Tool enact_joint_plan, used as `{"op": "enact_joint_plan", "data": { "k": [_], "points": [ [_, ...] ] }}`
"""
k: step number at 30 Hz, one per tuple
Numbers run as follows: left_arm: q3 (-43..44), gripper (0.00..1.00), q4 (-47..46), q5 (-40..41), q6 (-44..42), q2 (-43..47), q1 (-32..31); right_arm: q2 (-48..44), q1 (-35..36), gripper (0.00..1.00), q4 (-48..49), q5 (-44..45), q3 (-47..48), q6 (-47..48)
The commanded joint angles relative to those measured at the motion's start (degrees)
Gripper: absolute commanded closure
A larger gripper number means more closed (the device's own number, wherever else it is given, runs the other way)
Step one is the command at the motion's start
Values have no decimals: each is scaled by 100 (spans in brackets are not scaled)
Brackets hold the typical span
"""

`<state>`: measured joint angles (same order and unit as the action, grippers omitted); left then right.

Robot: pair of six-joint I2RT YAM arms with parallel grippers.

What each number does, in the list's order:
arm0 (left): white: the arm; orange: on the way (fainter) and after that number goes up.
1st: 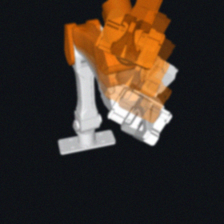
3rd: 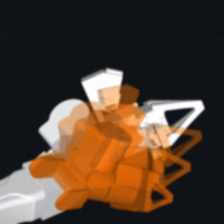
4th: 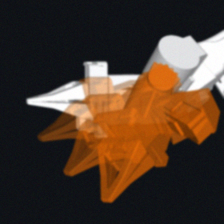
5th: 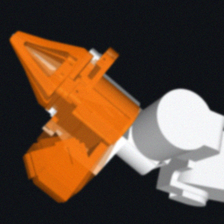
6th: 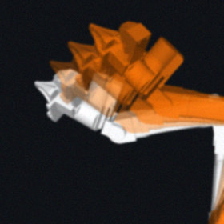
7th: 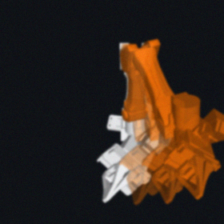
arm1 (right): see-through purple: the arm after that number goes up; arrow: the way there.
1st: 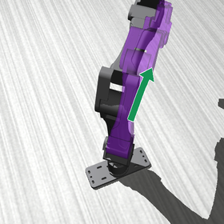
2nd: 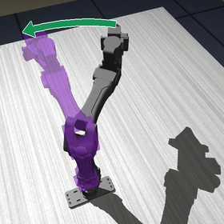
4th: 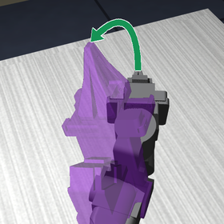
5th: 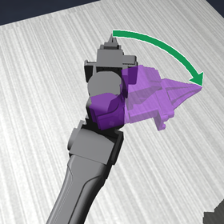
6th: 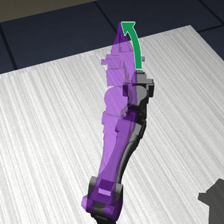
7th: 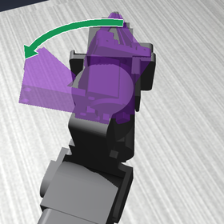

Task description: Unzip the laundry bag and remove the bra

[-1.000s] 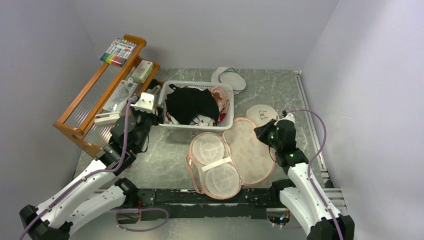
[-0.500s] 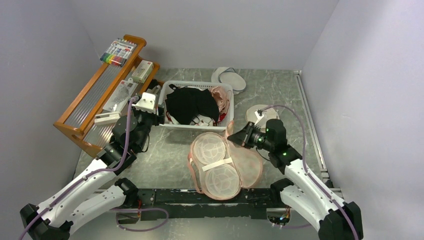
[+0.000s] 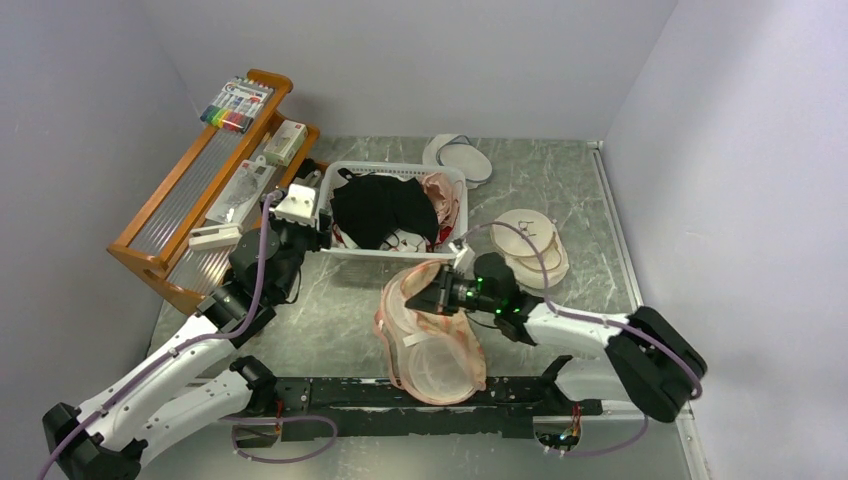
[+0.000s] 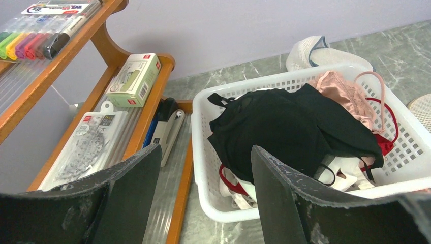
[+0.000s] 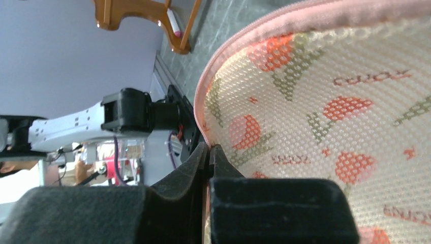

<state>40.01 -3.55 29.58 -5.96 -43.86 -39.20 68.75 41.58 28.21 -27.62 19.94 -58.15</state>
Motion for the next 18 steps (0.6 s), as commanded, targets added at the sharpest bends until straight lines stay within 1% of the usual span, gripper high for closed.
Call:
{"op": "enact_joint_plan", "data": {
  "k": [1,3,6,11,14,18],
  "points": [
    [192,24,-23,-1,33,13,45,518,689,100,812,1564,414,-142],
    [175,24,-39,9,26,24,49,705,920,100,680,2211,515,-215],
    [168,24,-48,6,20,20,45,914,1170,100,537,2924,597,-417],
    [192,24,-38,-41,16,27,45,1313,1574,100,358,3808,785,-406],
    [185,24,-43,-15,1,41,44,1758,1703,100,303,3949,878,-432],
    [181,24,-53,-7,-11,61,45,2340,1811,100,666,3578,905,-401]
  ]
}}
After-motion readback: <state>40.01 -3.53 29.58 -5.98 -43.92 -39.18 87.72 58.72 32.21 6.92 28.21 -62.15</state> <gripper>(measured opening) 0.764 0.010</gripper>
